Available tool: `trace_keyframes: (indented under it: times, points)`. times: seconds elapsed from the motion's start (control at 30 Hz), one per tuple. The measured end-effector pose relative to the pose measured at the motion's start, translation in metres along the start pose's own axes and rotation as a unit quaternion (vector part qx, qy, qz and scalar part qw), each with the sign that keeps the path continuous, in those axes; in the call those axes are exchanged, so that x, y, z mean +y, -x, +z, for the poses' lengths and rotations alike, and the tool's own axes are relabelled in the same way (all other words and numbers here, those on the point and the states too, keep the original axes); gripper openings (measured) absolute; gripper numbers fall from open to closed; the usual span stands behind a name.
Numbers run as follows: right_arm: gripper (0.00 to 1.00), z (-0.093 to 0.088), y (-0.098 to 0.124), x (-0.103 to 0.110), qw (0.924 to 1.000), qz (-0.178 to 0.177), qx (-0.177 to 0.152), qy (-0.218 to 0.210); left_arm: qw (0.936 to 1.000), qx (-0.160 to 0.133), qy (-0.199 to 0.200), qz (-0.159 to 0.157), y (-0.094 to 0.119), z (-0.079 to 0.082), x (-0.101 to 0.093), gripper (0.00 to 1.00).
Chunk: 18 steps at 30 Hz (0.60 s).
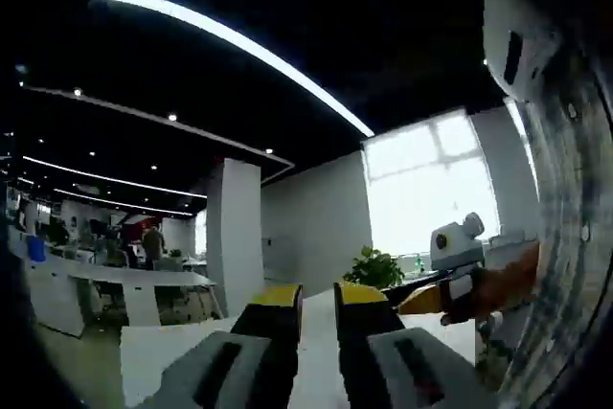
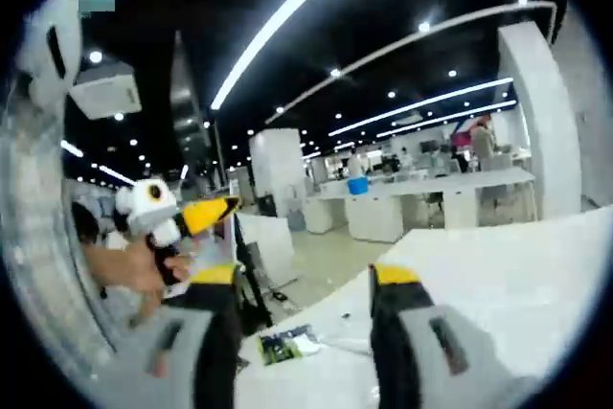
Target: Arrange the skincare products in the storage area until every visible bottle or jar stands upright without overlapping.
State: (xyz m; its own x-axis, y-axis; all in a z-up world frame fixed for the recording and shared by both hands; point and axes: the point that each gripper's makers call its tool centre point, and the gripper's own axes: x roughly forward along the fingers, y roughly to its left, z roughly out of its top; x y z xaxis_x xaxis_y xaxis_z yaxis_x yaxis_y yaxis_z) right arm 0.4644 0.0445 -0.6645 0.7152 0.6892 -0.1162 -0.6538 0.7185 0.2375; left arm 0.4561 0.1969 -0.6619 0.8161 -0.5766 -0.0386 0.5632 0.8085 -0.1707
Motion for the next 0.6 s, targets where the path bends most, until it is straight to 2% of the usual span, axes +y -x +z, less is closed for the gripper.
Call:
trace_keyframes:
  times: [0.13,0.2,0.3,0.37,0.5,0.6]
  points:
    - [0.99,-0.007,0.002,-0.009,0.9997,-0.020,0.008,-0.013,0.9998,0.008,-0.018,0.003,0.001,-0.006,0.001,1.00]
    - [0.99,-0.011,0.000,-0.008,0.9995,-0.020,0.016,-0.020,0.9998,0.015,-0.009,0.006,0.001,-0.009,0.002,1.00]
    - [0.99,-0.009,0.000,-0.002,0.9998,-0.009,0.019,-0.001,1.0000,0.008,-0.003,0.005,-0.001,-0.008,0.000,1.00]
    - [0.99,-0.009,0.000,-0.003,0.9997,-0.013,0.019,0.003,0.9997,0.019,-0.010,-0.009,-0.006,-0.011,-0.007,1.00]
    - [0.99,-0.009,-0.001,-0.006,0.9994,-0.017,0.012,-0.027,0.9994,0.023,-0.020,-0.017,-0.010,-0.011,-0.012,1.00]
    - [0.99,-0.007,-0.001,-0.005,0.9997,-0.016,0.008,-0.017,0.9998,0.009,0.012,-0.013,-0.012,-0.004,-0.013,1.00]
